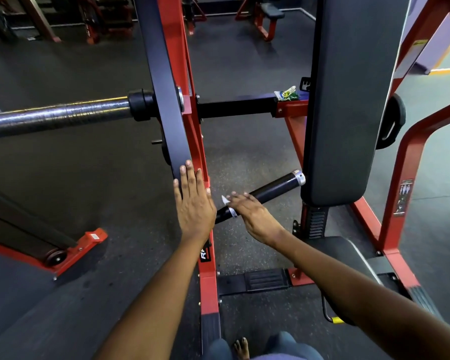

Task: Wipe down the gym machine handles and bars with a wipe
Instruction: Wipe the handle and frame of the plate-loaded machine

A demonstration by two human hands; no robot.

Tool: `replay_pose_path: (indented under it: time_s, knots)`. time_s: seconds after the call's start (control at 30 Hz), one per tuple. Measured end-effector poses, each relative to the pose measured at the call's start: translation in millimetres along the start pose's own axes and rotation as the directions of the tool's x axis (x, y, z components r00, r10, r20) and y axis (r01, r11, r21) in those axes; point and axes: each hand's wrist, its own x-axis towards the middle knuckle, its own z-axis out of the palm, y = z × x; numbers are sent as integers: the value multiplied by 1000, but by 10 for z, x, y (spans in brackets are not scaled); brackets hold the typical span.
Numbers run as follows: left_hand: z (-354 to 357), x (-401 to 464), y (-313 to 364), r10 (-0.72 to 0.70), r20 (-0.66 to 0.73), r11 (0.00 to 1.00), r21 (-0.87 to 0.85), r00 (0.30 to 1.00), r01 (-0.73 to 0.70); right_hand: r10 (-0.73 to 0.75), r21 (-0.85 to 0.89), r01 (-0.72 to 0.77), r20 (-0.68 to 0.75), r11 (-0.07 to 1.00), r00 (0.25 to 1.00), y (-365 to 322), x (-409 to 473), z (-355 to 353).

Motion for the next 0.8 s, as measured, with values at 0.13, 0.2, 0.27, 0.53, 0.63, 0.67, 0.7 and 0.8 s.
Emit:
replay_pose_path:
  time_s: [0.13,0.2,0.27,0.53,0.63,0.67,0.7,0.8]
  knots:
    - [8,-7,-2,3,-2,1000,-1,1000,-3,-208,49,205,72,978,975,211,-233,-204]
    - [6,-2,1,3,-5,1000,-1,1000,-3,-47,85,61,-158,995,986,378,-264,-350]
    - [6,-7,1,2,-6,1000,-2,1000,-2,246,125,-213,-388,969,889,511,-208,-455]
    - [-9,-15,4,2,-10,1000,6,1000,-2,155,-13,-163,-238,987,959,-167,167,223]
    - [-10,-9,5,5,0,1000,15,1000,-5,-7,38,11,-87,999,996,-5,-125,260]
    - [-9,-8,5,5,3,1000,12,1000,-5,-76,46,76,-12,996,997,88,-273,249]
    - [-4,-10,5,7,4,1000,9,1000,-7,-108,66,105,51,992,993,160,-440,234]
    - [9,-11,0,6,3,1000,10,1000,-6,249,316,-235,-3,919,969,240,-884,229]
